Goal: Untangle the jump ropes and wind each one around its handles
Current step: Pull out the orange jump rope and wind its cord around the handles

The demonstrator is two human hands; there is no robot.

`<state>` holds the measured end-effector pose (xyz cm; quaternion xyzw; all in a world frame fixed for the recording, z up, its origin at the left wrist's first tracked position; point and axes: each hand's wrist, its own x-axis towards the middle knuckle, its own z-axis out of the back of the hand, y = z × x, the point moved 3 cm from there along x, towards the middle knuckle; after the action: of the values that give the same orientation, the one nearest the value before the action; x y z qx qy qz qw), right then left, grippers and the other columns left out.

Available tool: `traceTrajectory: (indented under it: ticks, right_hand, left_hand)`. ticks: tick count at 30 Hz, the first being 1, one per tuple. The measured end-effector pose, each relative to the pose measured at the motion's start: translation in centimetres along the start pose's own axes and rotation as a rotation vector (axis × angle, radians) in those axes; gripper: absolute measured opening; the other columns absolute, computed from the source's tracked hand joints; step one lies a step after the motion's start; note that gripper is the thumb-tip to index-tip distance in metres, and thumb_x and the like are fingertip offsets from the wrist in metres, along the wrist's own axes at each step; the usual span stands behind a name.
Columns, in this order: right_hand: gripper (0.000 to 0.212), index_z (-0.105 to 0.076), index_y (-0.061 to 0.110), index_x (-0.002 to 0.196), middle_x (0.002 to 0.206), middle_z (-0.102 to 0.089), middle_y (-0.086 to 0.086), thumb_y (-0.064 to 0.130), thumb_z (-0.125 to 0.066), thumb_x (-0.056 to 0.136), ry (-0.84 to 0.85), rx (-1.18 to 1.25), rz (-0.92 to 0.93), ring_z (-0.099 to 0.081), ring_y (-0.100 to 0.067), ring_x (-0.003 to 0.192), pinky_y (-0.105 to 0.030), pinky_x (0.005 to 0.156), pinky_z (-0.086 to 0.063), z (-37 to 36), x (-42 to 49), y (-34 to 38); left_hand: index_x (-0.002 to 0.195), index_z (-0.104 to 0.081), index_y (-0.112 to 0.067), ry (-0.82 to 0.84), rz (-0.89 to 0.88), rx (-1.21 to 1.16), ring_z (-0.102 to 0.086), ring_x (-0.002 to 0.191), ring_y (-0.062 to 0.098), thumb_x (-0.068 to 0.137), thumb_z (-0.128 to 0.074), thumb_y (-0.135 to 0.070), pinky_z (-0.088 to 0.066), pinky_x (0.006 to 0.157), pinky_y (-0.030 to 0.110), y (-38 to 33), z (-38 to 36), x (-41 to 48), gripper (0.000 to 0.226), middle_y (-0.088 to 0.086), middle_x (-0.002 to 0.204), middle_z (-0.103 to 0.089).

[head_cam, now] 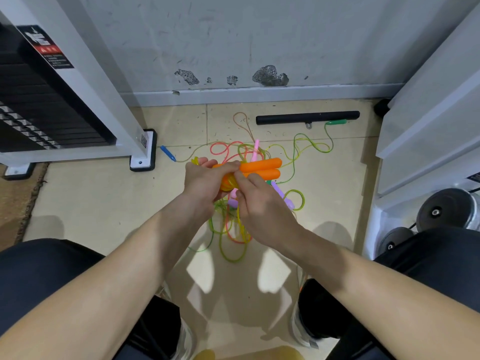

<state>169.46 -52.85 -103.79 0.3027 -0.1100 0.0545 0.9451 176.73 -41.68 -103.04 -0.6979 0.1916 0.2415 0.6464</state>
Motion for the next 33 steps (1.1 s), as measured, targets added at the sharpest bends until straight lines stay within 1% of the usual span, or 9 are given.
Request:
traceTrajectory:
  ticks: [3, 7, 12, 18, 22, 24, 27, 31, 33]
  right_hand:
    - [0.034, -0.058, 0.013, 0.131, 0.104, -0.065, -0.005, 0.013, -0.052, 0.098, -0.115, 0.283, -0.078, -0.059, -0.021, 0.089, -0.034, 0.081, -0.047, 1.0, -0.5, 0.9]
    - [0.006, -0.059, 0.018, 0.099, 0.067, -0.061, 0.002, 0.025, -0.058, 0.099, 0.03, 0.498, -0.319, -0.055, -0.012, 0.061, -0.036, 0.065, -0.046, 1.4, -0.3, 0.0]
    - [0.042, -0.062, 0.004, 0.079, 0.057, -0.056, 0.019, 0.034, -0.049, 0.105, 0.415, 0.561, -0.358, -0.052, 0.0, 0.058, -0.022, 0.063, -0.043, 2.0, 0.8, -2.9]
    - [0.054, -0.065, 0.009, 0.082, 0.075, -0.063, -0.012, 0.062, -0.066, 0.078, 0.516, 0.147, -0.289, -0.056, -0.021, 0.068, -0.035, 0.064, -0.043, 3.7, 2.3, -5.0]
    - [0.058, -0.034, 0.016, 0.06, 0.056, -0.031, 0.003, 0.067, -0.06, 0.067, 0.537, 0.022, -0.299, -0.028, -0.012, 0.054, -0.033, 0.055, -0.024, 4.6, 2.4, -5.0]
    - [0.059, -0.037, 0.016, 0.059, 0.058, -0.029, 0.004, 0.056, -0.075, 0.079, 0.542, 0.136, -0.303, -0.028, -0.01, 0.051, -0.029, 0.052, -0.022, 4.7, 2.7, -5.1]
    - [0.038, -0.06, 0.019, 0.058, 0.062, -0.043, -0.003, 0.03, -0.071, 0.092, 0.527, 0.362, -0.386, -0.033, -0.006, 0.049, -0.021, 0.049, -0.028, 5.2, 2.7, -4.5]
    - [0.024, -0.07, -0.006, 0.095, 0.075, -0.058, -0.009, 0.002, -0.048, 0.099, 0.401, 0.879, -0.675, -0.045, -0.012, 0.051, -0.022, 0.045, -0.04, 4.4, 2.1, -2.1]
    - [0.029, -0.063, 0.006, 0.121, 0.079, -0.059, -0.009, -0.001, -0.044, 0.1, 0.295, 1.018, -0.731, -0.05, -0.014, 0.054, -0.027, 0.051, -0.049, 3.3, 1.6, -0.7]
  left_hand:
    - [0.138, -0.043, -0.008, -0.038, -0.011, -0.055, -0.068, 0.089, 0.02, 0.07, -0.089, -0.013, -0.062, 0.07, 0.038, -0.8, 0.8, 0.7, 0.082, 0.009, 0.131, -0.062]
    - [0.112, -0.048, -0.011, 0.014, -0.008, -0.136, -0.072, 0.073, 0.019, 0.075, -0.084, -0.007, -0.059, 0.058, 0.033, -1.7, 1.7, 1.5, 0.051, 0.016, 0.111, -0.066]
    - [0.096, -0.061, -0.01, 0.285, 0.038, -0.13, -0.073, 0.072, 0.018, 0.082, -0.076, -0.007, -0.061, 0.064, 0.034, -2.4, 1.5, 0.7, 0.021, 0.008, 0.09, -0.069]
    - [0.101, -0.06, -0.023, 0.661, -0.016, 0.116, -0.066, 0.081, 0.013, 0.071, -0.076, -0.013, -0.059, 0.067, 0.029, -3.1, 1.7, -0.2, 0.035, -0.009, 0.09, -0.063]
    - [0.119, -0.058, -0.024, 0.638, -0.177, 0.456, -0.066, 0.089, 0.008, 0.068, -0.088, -0.004, -0.055, 0.059, 0.027, -3.7, 2.2, -0.5, 0.063, -0.015, 0.107, -0.065]
    - [0.126, -0.053, -0.025, 0.626, -0.296, 0.654, -0.065, 0.096, 0.009, 0.072, -0.087, -0.007, -0.054, 0.062, 0.024, -3.8, 2.3, -0.7, 0.066, -0.013, 0.115, -0.062]
    - [0.133, -0.046, -0.024, 0.526, -0.493, 0.949, -0.057, 0.104, 0.011, 0.07, -0.09, -0.019, -0.046, 0.07, 0.014, -3.3, 2.1, -0.4, 0.077, -0.015, 0.118, -0.058]
    - [0.132, -0.043, -0.021, 0.174, -0.729, 0.994, -0.053, 0.107, 0.014, 0.072, -0.086, -0.021, -0.047, 0.077, 0.026, -2.1, 1.2, -0.2, 0.074, -0.01, 0.119, -0.051]
    - [0.132, -0.044, -0.019, -0.007, -0.787, 0.864, -0.053, 0.108, 0.014, 0.074, -0.083, -0.022, -0.047, 0.084, 0.031, -1.5, 1.0, -0.3, 0.07, -0.007, 0.122, -0.05]
